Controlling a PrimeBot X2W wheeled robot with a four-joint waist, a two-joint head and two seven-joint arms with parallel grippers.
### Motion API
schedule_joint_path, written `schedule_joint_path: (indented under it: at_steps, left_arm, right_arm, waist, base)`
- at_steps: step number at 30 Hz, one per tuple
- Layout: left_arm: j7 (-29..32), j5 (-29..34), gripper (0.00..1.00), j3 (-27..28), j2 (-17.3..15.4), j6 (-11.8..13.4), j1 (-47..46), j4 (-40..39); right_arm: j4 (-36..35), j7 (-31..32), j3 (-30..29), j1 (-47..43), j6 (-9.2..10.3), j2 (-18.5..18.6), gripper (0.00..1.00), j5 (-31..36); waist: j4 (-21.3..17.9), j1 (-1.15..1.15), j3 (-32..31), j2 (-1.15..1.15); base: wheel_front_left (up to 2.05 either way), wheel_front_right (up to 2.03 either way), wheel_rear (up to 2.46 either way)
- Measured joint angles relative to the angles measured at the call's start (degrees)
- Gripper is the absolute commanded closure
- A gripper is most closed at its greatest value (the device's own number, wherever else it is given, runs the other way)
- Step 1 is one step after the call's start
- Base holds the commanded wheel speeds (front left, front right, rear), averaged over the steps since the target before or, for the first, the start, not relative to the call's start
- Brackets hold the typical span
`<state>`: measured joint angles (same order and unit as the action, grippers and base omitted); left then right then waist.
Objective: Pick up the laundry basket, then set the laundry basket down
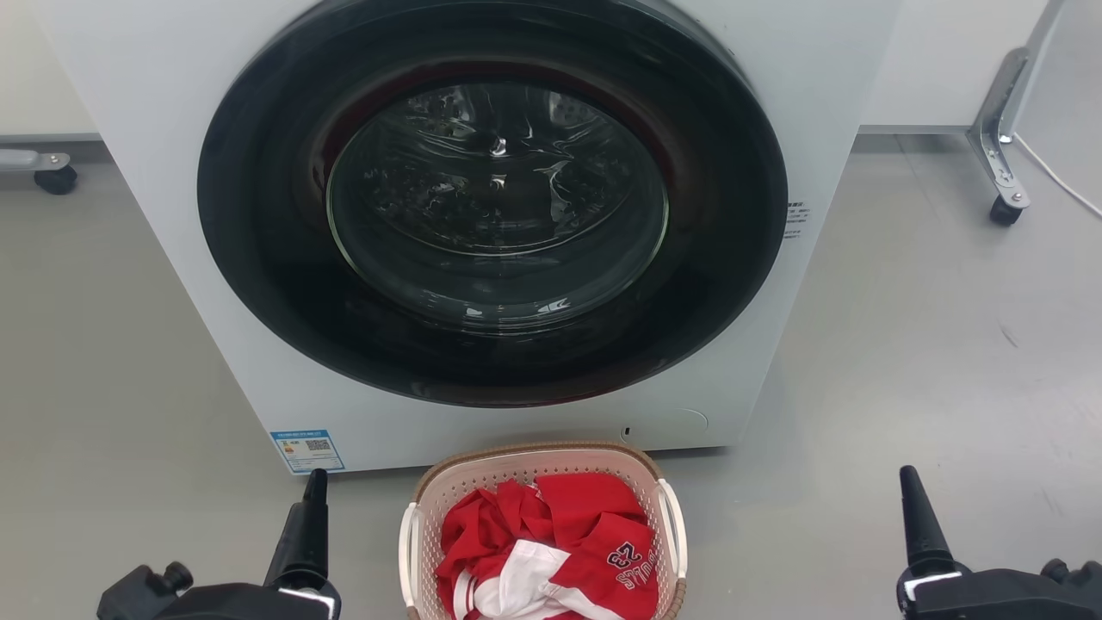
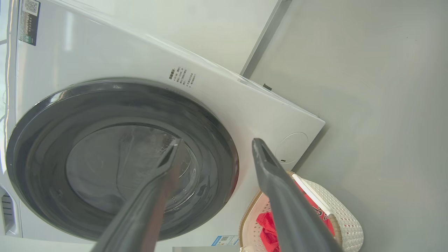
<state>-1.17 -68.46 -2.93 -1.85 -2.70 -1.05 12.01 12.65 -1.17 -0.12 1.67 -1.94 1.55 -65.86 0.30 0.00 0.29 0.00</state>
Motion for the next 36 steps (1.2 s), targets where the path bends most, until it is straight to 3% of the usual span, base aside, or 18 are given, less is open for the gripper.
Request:
schedule_joint_path:
  at_steps: [20, 36]
  left_arm:
    - [-3.98, 24.98, 0.0, -6.19, -3.11, 3.41, 0.31, -3.55]
    - [-7.51, 41.76, 0.0, -9.14, -3.11, 5.81, 1.49, -7.2]
  right_arm:
    - [-3.77, -4.03, 5.48, -1.36, 2.77, 1.32, 0.0, 22.56]
    - [-8.75, -7.57, 8.35, -2.44, 5.16, 1.75, 0.0, 39.45]
  waist:
    - [0.15, 0.0, -0.16, 0.0]
    - [0.33, 0.0, -0.1, 0.0]
  base:
    - [0.0, 0.0, 0.0]
    - [0.0, 0.0, 0.0]
